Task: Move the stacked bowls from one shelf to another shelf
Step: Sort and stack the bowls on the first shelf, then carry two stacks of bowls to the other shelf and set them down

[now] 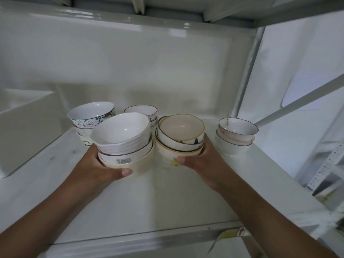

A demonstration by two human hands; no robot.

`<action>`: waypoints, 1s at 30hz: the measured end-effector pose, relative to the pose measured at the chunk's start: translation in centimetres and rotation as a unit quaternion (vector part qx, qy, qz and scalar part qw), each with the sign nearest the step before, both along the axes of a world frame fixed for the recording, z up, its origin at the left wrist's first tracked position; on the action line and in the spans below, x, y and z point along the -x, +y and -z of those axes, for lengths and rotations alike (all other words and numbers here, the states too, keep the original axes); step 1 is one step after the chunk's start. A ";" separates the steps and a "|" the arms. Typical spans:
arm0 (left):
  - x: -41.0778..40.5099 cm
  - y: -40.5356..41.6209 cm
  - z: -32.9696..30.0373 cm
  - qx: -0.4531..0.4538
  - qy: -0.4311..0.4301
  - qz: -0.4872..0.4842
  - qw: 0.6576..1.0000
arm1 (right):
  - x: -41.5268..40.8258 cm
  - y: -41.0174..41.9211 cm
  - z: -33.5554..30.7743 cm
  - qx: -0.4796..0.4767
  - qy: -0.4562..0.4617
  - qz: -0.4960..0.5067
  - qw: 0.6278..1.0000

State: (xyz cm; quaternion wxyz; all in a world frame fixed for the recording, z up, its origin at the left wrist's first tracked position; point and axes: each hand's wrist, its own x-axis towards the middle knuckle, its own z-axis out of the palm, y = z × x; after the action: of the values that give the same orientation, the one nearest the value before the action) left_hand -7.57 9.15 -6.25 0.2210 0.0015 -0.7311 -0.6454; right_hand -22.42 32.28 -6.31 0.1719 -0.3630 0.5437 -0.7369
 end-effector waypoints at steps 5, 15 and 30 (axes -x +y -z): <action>0.2 0.9 -0.3 0.006 -0.002 0.029 1.000 | -0.7 1.8 0.3 0.000 -0.002 0.006 1.000; 0.3 2.7 -0.3 -0.017 0.009 0.091 0.996 | -3.2 4.6 0.7 -0.009 -0.016 0.053 0.998; 2.2 8.8 -0.6 -0.024 0.015 0.296 0.955 | -13.0 13.4 0.1 -0.017 -0.043 0.337 0.940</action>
State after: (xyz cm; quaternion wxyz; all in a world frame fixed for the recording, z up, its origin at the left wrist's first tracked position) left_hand -9.78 17.96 -5.61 0.0310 -0.2193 -0.6795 -0.6994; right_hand -9.43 45.70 -6.38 -0.0572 -0.1238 0.6387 -0.7573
